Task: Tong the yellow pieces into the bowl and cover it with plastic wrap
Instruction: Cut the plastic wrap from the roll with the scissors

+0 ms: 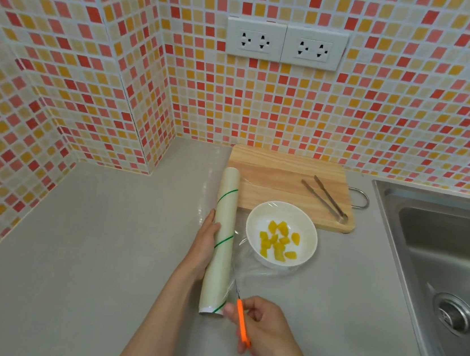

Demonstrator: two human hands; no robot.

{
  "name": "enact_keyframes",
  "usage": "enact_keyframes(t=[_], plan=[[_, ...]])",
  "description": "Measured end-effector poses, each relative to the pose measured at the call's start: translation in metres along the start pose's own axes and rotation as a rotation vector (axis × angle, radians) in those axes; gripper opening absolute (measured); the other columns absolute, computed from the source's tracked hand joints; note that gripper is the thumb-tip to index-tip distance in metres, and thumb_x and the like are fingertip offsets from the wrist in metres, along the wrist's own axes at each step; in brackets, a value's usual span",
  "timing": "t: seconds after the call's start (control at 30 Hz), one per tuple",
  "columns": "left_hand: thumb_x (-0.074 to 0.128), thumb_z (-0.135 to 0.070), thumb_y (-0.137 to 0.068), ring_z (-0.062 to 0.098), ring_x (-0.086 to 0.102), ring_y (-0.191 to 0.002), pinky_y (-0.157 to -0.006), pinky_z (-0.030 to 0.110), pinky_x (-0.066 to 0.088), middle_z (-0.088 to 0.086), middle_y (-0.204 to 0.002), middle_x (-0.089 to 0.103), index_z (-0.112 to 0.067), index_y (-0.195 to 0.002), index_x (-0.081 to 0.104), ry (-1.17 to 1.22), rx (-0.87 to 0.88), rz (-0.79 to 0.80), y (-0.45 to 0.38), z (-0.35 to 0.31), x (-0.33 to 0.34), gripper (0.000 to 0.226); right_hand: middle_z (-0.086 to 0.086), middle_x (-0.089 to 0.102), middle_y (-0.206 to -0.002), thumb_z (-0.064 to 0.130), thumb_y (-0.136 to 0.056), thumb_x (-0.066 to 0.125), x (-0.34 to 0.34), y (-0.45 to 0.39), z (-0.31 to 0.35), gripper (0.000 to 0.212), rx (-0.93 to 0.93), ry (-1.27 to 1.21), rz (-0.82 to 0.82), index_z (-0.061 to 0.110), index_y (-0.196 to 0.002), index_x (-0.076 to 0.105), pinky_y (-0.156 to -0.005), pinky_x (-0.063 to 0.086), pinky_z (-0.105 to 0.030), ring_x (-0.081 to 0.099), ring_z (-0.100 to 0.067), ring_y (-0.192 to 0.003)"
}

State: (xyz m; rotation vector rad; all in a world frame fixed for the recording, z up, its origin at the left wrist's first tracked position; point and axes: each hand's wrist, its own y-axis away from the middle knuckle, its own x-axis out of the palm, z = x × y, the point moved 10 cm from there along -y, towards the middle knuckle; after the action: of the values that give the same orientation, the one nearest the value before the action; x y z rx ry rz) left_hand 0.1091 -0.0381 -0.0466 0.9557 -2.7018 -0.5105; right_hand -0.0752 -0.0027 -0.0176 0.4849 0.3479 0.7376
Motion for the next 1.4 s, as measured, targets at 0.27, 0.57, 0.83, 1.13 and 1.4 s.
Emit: enact_keyframes(t=[0.27,0.57,0.83,1.13,1.4], plan=[[0.029,-0.011,-0.094,0.033,0.053,-0.100,-0.094,0.049,0.042,0.019,-0.121,0.056,-0.035,-0.117,0.053,-0.007,0.057,-0.001,0.008,-0.011,-0.002,0.041,-0.002,0.050,-0.048,0.048,-0.067,0.076,0.000,-0.013,0.001,0.040,0.012,-0.062,-0.066,0.013,-0.069,0.057,-0.033,0.028,-0.015,0.052,-0.015,-0.035],[0.029,-0.013,-0.095,0.033,0.046,-0.128,-0.109,0.053,0.034,0.013,-0.141,0.048,-0.022,-0.138,0.041,-0.008,0.057,-0.016,0.007,-0.007,-0.010,0.045,-0.003,0.047,-0.045,0.050,-0.067,0.075,0.006,-0.030,0.016,0.045,-0.040,-0.057,-0.078,0.009,-0.065,0.057,-0.034,0.030,-0.014,0.050,-0.013,-0.031],[0.029,-0.013,-0.095,0.032,0.050,-0.122,-0.105,0.045,0.039,0.014,-0.140,0.049,-0.021,-0.141,0.039,0.037,0.038,-0.045,0.009,-0.005,-0.019,0.047,0.003,0.049,-0.037,0.047,-0.070,0.074,0.017,-0.044,0.026,0.049,-0.065,-0.112,-0.083,0.019,-0.040,0.047,-0.033,0.030,-0.013,0.051,-0.014,-0.031],[0.030,-0.014,-0.094,0.018,0.059,-0.082,-0.071,0.032,0.050,0.003,-0.100,0.063,-0.026,-0.127,0.049,0.095,0.033,-0.035,0.019,-0.009,-0.020,0.040,0.001,0.050,-0.036,0.052,-0.073,0.069,0.021,-0.052,0.039,0.056,-0.053,-0.131,-0.092,0.018,-0.034,0.046,-0.031,0.029,-0.010,0.052,-0.015,-0.036],[0.028,-0.016,-0.095,0.025,0.062,-0.085,-0.069,0.034,0.052,0.009,-0.102,0.065,-0.025,-0.129,0.050,0.073,0.017,-0.042,0.022,-0.008,-0.025,0.041,-0.004,0.050,-0.038,0.054,-0.070,0.070,0.019,-0.063,0.055,0.057,-0.035,-0.127,-0.099,0.017,-0.034,0.046,-0.031,0.025,-0.013,0.046,-0.019,-0.037]])
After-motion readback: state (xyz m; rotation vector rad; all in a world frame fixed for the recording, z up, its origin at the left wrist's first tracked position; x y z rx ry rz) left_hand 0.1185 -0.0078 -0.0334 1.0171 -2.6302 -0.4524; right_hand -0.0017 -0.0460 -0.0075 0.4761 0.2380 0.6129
